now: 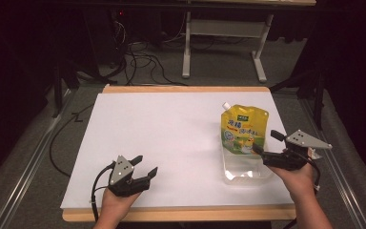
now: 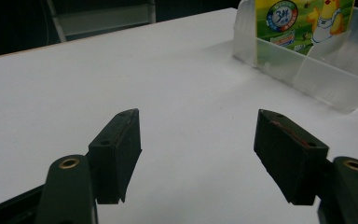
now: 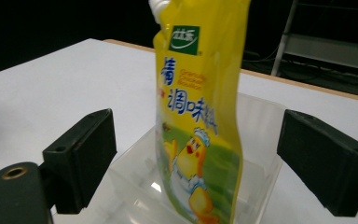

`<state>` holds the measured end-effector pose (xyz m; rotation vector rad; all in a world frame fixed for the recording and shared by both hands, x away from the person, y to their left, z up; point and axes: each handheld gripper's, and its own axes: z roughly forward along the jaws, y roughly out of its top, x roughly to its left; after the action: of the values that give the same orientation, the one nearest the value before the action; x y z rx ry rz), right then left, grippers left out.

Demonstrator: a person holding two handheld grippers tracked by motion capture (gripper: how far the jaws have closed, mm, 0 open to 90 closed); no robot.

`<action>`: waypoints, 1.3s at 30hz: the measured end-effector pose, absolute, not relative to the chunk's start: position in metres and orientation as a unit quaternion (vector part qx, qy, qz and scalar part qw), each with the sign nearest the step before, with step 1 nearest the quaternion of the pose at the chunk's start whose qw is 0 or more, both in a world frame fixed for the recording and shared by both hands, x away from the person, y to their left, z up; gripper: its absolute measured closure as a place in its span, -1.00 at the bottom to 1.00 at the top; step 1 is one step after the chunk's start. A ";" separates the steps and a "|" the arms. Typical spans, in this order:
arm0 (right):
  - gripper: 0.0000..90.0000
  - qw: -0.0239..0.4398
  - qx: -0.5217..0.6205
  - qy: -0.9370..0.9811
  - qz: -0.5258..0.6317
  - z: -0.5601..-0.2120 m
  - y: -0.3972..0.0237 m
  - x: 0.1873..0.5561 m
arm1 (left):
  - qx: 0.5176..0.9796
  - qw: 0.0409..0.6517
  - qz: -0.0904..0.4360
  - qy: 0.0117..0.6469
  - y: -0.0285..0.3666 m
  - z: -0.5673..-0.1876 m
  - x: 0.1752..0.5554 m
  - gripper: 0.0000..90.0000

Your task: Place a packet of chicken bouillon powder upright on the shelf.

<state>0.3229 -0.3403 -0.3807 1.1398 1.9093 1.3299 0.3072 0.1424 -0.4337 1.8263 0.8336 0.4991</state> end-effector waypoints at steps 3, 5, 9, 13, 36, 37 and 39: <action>-0.82 0.275 0.417 0.709 0.499 -0.377 -0.335 0.310 | 0.761 0.512 0.206 0.342 0.141 -0.433 0.307 -0.28; -0.86 0.275 0.409 0.711 0.503 -0.374 -0.330 0.303 | 0.763 0.512 0.205 0.338 0.140 -0.433 0.306 -0.28; -0.90 0.263 0.395 0.716 0.511 -0.370 -0.308 0.294 | 0.767 0.512 0.201 0.330 0.136 -0.433 0.306 -0.29; -0.90 0.248 0.385 0.721 0.520 -0.373 -0.288 0.294 | 0.773 0.511 0.197 0.320 0.134 -0.433 0.306 -0.29; -0.84 0.187 0.341 0.764 0.515 -0.406 -0.229 0.292 | 0.773 0.532 0.165 0.303 0.122 -0.437 0.305 -0.34; -0.84 0.188 0.343 0.762 0.515 -0.405 -0.231 0.292 | 0.773 0.531 0.165 0.305 0.122 -0.437 0.305 -0.34; -0.84 0.187 0.346 0.759 0.518 -0.405 -0.233 0.292 | 0.772 0.531 0.165 0.309 0.122 -0.438 0.306 -0.34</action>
<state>0.2924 -0.2331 -0.4050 0.9750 2.1380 1.4594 0.3056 0.1218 -0.4380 1.8410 0.7365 0.3929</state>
